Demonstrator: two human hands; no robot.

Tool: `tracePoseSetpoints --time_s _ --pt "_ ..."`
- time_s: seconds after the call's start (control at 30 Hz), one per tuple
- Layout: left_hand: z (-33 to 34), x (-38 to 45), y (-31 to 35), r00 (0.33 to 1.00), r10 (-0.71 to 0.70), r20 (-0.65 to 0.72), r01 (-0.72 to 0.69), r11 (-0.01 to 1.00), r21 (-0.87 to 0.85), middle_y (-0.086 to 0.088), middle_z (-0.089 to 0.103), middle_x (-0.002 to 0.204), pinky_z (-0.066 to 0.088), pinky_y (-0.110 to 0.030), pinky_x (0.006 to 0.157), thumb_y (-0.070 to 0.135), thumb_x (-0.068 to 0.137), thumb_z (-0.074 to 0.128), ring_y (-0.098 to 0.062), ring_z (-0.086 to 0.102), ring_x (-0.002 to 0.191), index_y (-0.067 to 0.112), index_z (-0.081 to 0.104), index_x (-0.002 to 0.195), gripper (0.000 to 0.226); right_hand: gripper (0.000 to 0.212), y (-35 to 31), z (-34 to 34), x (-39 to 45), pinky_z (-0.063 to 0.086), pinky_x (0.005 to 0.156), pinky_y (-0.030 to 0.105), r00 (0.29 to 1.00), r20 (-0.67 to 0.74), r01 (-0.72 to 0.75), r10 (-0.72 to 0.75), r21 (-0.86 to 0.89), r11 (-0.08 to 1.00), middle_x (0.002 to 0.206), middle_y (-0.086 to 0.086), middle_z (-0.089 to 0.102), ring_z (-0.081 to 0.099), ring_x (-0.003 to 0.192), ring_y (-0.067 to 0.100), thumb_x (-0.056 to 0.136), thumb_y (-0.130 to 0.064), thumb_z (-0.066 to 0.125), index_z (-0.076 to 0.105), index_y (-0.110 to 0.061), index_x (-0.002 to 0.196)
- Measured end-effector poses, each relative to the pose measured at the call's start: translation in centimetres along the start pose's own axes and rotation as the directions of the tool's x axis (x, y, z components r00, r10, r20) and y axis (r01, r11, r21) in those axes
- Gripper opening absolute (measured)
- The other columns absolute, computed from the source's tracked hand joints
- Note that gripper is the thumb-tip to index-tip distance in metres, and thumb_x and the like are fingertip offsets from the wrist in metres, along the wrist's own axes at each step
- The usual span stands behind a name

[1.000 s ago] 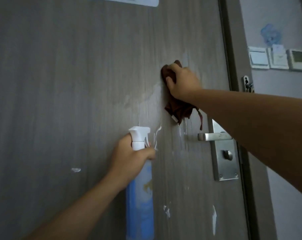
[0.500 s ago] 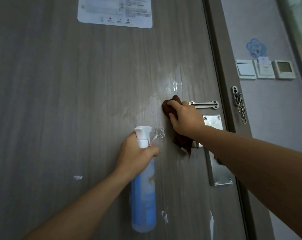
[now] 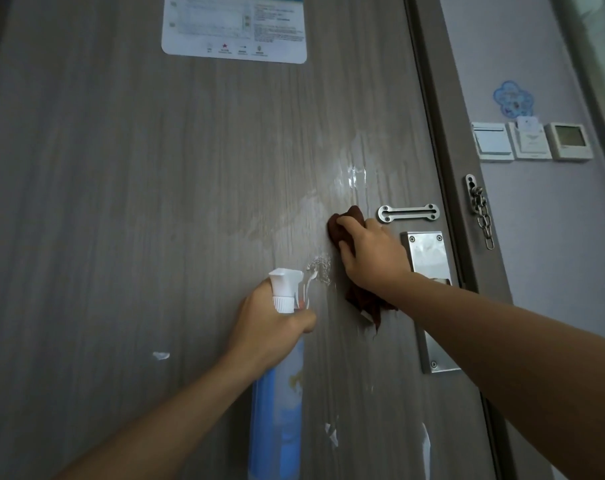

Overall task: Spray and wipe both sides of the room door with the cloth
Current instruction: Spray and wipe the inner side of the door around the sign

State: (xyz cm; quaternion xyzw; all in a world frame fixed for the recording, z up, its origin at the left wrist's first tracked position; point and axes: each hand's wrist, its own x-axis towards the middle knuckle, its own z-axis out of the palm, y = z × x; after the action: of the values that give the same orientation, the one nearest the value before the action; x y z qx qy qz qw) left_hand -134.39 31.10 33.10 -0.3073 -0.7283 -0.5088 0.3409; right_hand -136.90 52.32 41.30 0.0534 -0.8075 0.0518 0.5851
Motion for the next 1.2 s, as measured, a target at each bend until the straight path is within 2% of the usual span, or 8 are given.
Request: tracePoseSetpoints --time_s 0.17,0.27,0.37,0.47,0.6,1.03,1.1,1.2 --pt "-0.2 -0.2 0.6 1.000 0.016 -0.007 -0.016 0.999 0.034 -0.005 0.074 0.085 0.051 -0.027 0.056 0.011 0.068 0.081 -0.017 0.065 0.066 0.011 0.071 0.099 0.032 0.041 -0.1 -0.4 0.1 0.047 0.071 0.039 1.000 -0.002 0.020 -0.020 -0.027 0.999 0.114 0.014 0.058 0.057 0.100 0.039 0.102 -0.034 0.053 0.047 -0.025 0.141" --pt "-0.5 -0.8 0.2 1.000 0.004 -0.017 -0.004 1.000 0.029 -0.005 0.072 0.079 0.045 -0.020 0.053 0.009 0.070 0.081 -0.008 0.059 0.058 0.011 0.069 0.090 0.023 0.040 -0.3 -0.5 -0.2 0.049 0.072 0.042 1.000 0.004 0.015 -0.015 -0.035 0.999 0.113 0.015 0.058 0.058 0.100 0.040 0.101 -0.034 0.053 0.047 -0.024 0.139" --pt "-1.0 -1.6 -0.6 1.000 -0.021 -0.016 0.021 0.999 0.030 -0.004 0.073 0.083 0.052 -0.033 0.062 0.021 0.061 0.076 -0.015 0.064 0.065 0.014 0.073 0.100 0.040 0.038 -0.5 -0.2 -0.5 0.044 0.068 0.039 1.000 -0.008 0.018 -0.019 -0.069 0.997 0.111 0.017 0.059 0.058 0.097 0.042 0.101 -0.033 0.053 0.049 -0.022 0.137" --pt "-1.3 -2.4 -1.2 0.999 -0.022 0.031 0.022 0.999 0.025 0.006 0.073 0.080 0.050 -0.021 0.061 0.025 0.055 0.069 -0.005 0.063 0.064 0.030 0.074 0.111 0.057 0.036 -0.8 -0.2 -0.8 0.046 0.068 0.041 1.000 -0.006 0.007 -0.008 -0.097 0.995 0.112 0.017 0.059 0.057 0.097 0.042 0.101 -0.033 0.052 0.050 -0.020 0.135" --pt "-1.4 -3.2 -1.8 0.999 -0.006 0.041 0.005 0.999 0.039 0.005 0.067 0.070 0.047 -0.025 0.058 0.022 0.055 0.069 -0.006 0.057 0.058 0.018 0.067 0.085 0.030 0.033 -1.3 -0.4 -0.7 0.044 0.068 0.040 1.000 -0.001 0.002 -0.002 -0.117 0.993 0.111 0.018 0.058 0.057 0.096 0.041 0.101 -0.032 0.051 0.051 -0.018 0.132" --pt "-2.3 -2.7 -2.3 0.998 0.034 0.053 -0.033 0.999 -0.020 -0.007 0.069 0.077 0.046 -0.021 0.057 0.017 0.059 0.072 -0.004 0.058 0.059 0.009 0.069 0.086 0.028 0.037 -4.5 -1.6 -0.3 0.039 0.074 0.040 0.988 0.091 -0.112 0.127 -0.158 0.981 0.124 0.018 0.054 0.053 0.110 0.038 0.098 -0.019 0.057 0.048 -0.016 0.134" --pt "-3.1 -1.0 -2.6 1.000 -0.003 0.025 0.006 0.996 -0.090 -0.007 0.074 0.082 0.053 -0.026 0.065 0.024 0.053 0.074 -0.008 0.066 0.069 0.009 0.073 0.090 0.040 0.037 -5.1 -2.0 -0.7 0.042 0.073 0.041 0.995 0.026 -0.090 0.093 -0.105 0.990 0.122 0.016 0.055 0.053 0.109 0.037 0.099 -0.023 0.056 0.049 -0.018 0.135" --pt "-4.2 1.6 -3.2 0.998 -0.050 0.031 0.055 0.981 -0.185 -0.007 0.076 0.081 0.057 -0.040 0.076 0.019 0.052 0.076 -0.020 0.070 0.077 0.005 0.076 0.091 0.041 0.042 -7.0 -2.6 -1.9 0.047 0.064 0.040 0.958 -0.284 0.048 -0.043 0.013 0.999 0.109 0.015 0.057 0.054 0.096 0.034 0.099 -0.027 0.059 0.052 -0.020 0.140"
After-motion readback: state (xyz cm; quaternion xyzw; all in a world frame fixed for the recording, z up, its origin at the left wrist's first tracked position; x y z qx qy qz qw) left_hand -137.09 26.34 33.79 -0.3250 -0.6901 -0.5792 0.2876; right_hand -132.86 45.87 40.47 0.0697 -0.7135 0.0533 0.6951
